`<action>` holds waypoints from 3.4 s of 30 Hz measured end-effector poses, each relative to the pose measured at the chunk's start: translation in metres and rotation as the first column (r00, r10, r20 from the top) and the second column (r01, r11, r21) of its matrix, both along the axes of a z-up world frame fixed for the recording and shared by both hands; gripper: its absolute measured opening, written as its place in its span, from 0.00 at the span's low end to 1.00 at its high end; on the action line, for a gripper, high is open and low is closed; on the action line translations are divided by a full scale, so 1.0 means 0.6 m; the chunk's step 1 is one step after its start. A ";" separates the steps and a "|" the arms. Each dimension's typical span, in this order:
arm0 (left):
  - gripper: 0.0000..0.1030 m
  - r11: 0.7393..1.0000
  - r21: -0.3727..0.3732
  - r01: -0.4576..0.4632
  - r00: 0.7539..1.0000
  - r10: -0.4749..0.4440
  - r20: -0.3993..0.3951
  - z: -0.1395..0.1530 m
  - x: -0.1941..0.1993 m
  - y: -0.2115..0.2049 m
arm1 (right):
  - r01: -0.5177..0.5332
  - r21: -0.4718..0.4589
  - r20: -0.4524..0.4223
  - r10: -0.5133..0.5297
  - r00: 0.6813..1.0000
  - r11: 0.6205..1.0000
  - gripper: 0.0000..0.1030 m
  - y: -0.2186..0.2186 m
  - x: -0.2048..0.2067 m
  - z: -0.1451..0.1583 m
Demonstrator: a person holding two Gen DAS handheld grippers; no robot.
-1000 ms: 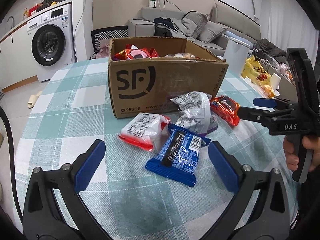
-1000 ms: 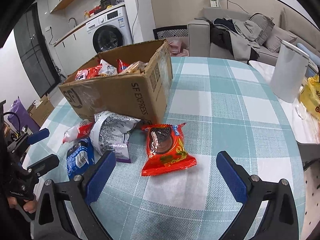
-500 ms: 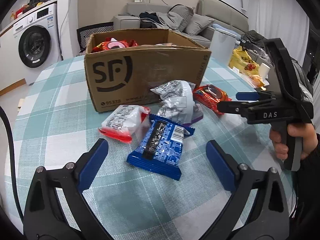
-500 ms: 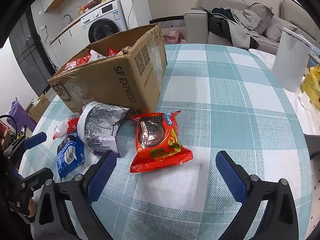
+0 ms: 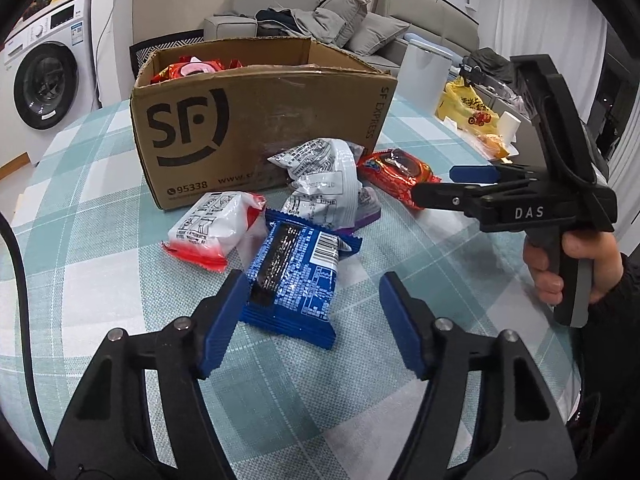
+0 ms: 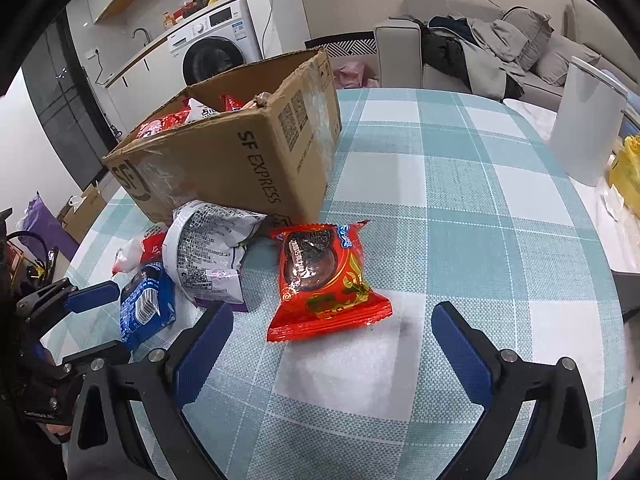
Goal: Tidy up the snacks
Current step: 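Grasp the blue pack with the left gripper while the right gripper grasps the red pie pack, then lift both packs and carry them over the cardboard box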
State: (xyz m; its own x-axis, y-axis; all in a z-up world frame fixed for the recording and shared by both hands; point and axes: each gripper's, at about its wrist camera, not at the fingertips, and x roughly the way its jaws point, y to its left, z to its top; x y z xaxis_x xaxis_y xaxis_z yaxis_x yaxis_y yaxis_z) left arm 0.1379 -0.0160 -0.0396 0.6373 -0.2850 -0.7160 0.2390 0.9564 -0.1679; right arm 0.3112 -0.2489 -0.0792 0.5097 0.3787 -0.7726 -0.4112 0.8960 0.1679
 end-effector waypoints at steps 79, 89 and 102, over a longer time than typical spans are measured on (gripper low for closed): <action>0.40 0.991 0.121 0.062 0.995 -0.052 -0.082 -0.030 0.084 -0.065 | 0.026 0.049 0.052 -0.028 0.998 0.998 0.49 -0.035 -0.025 0.034; 0.40 0.995 0.098 0.036 0.998 -0.031 -0.049 -0.021 0.051 -0.053 | 0.016 0.055 0.074 -0.020 0.997 0.998 0.49 -0.035 -0.032 0.046; 0.40 0.998 0.056 -0.033 0.999 0.031 0.043 0.046 0.012 0.005 | 0.001 0.080 0.121 -0.011 0.993 0.997 0.49 -0.033 -0.048 0.075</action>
